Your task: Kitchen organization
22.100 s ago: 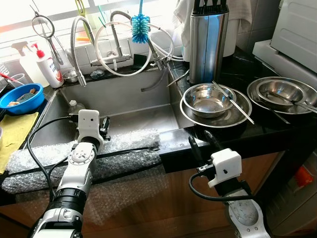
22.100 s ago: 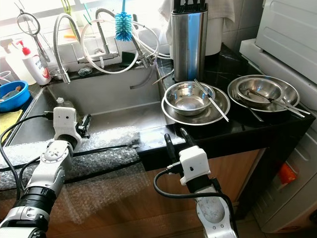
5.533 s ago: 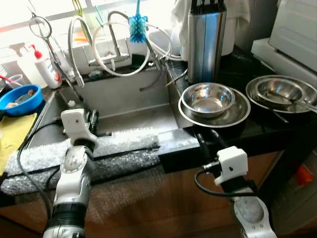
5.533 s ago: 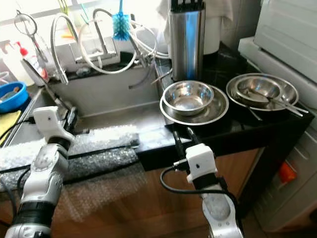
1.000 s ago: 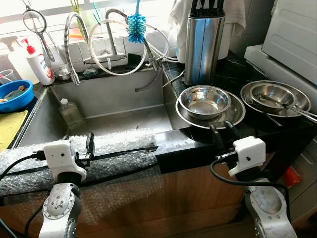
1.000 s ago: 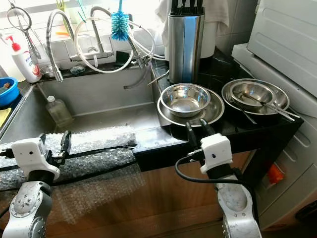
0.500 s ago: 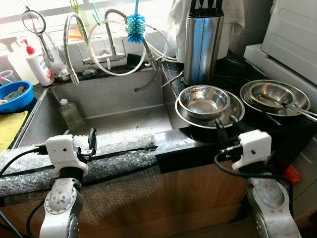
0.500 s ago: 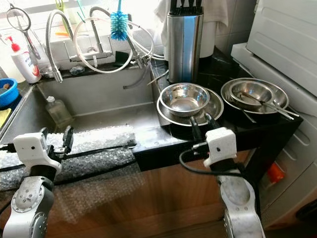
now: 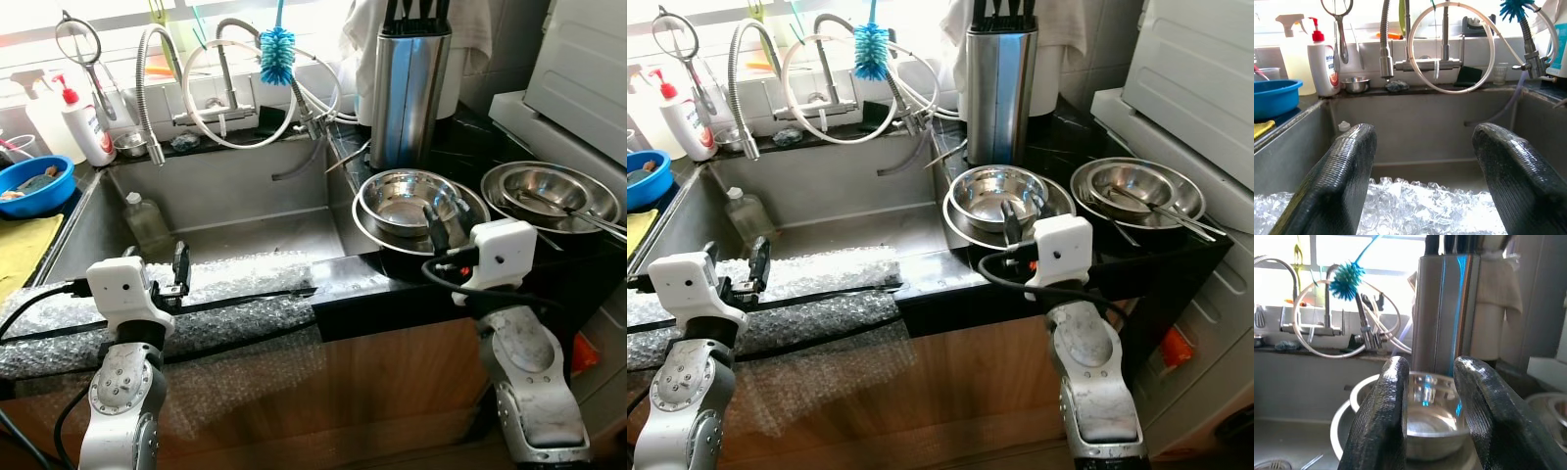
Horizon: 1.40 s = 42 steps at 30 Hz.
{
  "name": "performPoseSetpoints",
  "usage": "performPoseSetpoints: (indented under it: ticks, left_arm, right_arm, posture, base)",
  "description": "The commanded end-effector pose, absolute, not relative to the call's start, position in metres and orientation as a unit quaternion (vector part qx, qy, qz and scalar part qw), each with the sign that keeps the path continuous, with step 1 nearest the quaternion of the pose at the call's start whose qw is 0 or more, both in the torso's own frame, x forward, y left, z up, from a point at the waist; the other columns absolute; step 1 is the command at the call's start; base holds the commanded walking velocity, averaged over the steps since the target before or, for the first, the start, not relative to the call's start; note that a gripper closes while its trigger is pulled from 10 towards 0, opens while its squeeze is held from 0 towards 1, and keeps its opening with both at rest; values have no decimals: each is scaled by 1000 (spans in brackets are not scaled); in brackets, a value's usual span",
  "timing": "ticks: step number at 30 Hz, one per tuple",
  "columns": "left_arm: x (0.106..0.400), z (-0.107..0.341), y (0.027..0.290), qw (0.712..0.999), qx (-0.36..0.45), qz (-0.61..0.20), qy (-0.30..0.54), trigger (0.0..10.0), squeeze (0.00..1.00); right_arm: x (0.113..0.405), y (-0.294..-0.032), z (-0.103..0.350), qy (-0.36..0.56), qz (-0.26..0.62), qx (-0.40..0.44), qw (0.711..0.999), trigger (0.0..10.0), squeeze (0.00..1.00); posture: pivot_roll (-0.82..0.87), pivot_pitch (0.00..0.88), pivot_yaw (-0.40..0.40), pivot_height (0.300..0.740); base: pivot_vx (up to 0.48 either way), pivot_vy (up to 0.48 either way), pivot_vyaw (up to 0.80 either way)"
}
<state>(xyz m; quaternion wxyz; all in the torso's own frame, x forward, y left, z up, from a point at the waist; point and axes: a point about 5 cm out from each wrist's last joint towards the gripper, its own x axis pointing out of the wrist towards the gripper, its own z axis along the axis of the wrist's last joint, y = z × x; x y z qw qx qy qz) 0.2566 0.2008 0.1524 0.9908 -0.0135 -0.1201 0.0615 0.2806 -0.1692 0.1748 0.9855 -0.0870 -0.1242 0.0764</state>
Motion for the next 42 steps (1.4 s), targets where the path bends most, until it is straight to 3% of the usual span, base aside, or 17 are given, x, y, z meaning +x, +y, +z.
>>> performPoseSetpoints:
  ticks: [1, 7, 10, 22, 33, 42]
  left_arm:
    - [260, 152, 202, 991, -6, 61, -119, 10000, 0]
    - [263, 154, 200, 991, -8, 56, -121, 10000, 0]
    - [265, 153, 195, 992, -12, 44, -119, 10000, 0]
    - [265, 151, 193, 992, -11, 37, -116, 10000, 0]
    - [269, 151, 194, 993, -10, 37, -116, 10000, 0]
    - [269, 150, 193, 993, -10, 36, -115, 10000, 0]
  right_arm:
    - [275, -163, 171, -116, 82, -77, 987, 10000, 0]
    - [274, -162, 168, -104, 75, -78, 989, 10000, 0]
    - [291, -189, 186, -87, -24, -30, 995, 10000, 0]
    - [317, -202, 206, -36, -78, 29, 996, 10000, 0]
    - [346, -194, 206, 35, -48, 68, 996, 10000, 0]
    - [363, -196, 218, 36, -48, 102, 993, 10000, 0]
  posture:
    - [-168, 0, 101, 740]
    - [-172, 0, 105, 740]
    - [-181, 0, 111, 740]
    - [-169, 0, 109, 740]
    - [-150, 0, 97, 740]
    - [-148, 0, 99, 740]
  base:
    - [0, 0, 0]
    - [0, 0, 0]
    - [0, 0, 0]
    - [0, 0, 0]
    - [0, 0, 0]
    - [0, 0, 0]
